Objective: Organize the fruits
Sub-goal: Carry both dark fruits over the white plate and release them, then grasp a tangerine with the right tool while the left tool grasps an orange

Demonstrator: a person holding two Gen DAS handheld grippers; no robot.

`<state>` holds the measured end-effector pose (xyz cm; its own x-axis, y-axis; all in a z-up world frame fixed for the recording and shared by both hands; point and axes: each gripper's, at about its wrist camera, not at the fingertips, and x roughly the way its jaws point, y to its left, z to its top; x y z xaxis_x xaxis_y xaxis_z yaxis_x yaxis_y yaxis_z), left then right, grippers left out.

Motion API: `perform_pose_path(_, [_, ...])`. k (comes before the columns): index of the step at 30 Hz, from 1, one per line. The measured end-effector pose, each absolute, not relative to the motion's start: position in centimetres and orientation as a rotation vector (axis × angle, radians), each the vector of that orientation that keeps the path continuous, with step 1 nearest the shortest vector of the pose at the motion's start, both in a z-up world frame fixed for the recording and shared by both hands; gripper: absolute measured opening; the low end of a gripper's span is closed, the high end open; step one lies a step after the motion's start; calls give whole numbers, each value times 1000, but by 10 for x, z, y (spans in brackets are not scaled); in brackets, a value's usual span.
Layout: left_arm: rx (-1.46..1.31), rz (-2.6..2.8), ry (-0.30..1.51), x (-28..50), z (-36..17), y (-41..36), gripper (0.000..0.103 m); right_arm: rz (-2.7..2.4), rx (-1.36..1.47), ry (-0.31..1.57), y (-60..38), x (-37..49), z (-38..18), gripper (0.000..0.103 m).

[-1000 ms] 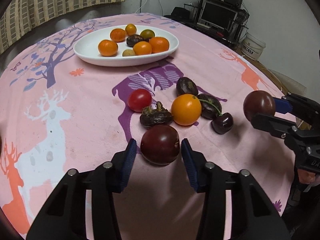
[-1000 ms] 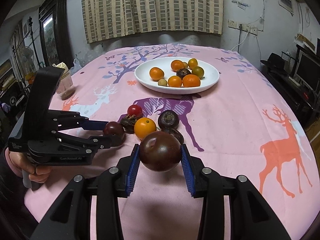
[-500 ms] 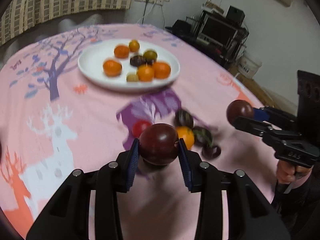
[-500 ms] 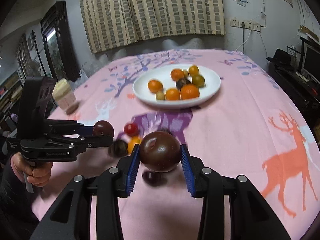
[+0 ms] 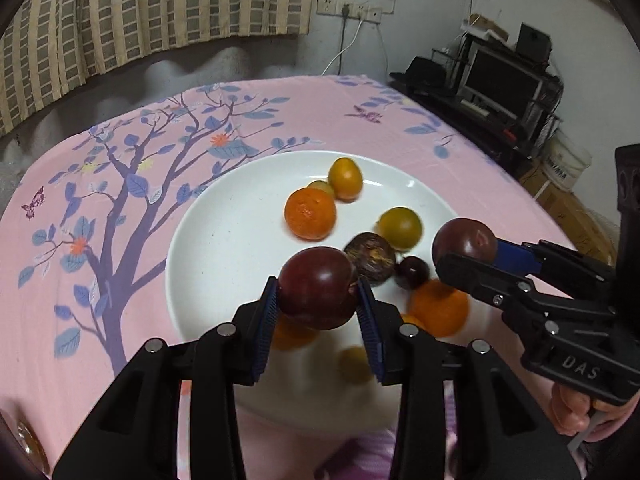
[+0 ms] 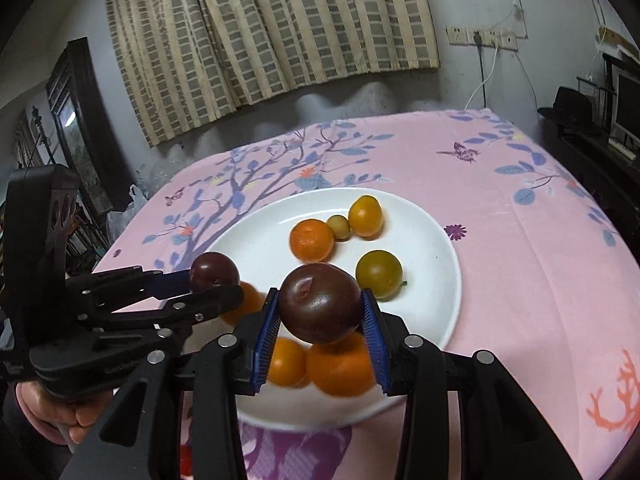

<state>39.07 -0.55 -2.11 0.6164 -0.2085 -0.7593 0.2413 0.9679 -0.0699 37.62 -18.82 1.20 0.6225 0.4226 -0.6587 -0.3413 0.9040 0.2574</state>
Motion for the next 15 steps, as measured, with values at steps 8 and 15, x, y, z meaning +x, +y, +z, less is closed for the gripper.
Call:
perform_pose_path(8, [38,-190,790,369,-2,-1,82,469,100,779,-192,363,21,56])
perform_pose_path(15, [-1,-159,747,291,10,26,93,638,28,761,-187,290,28,57])
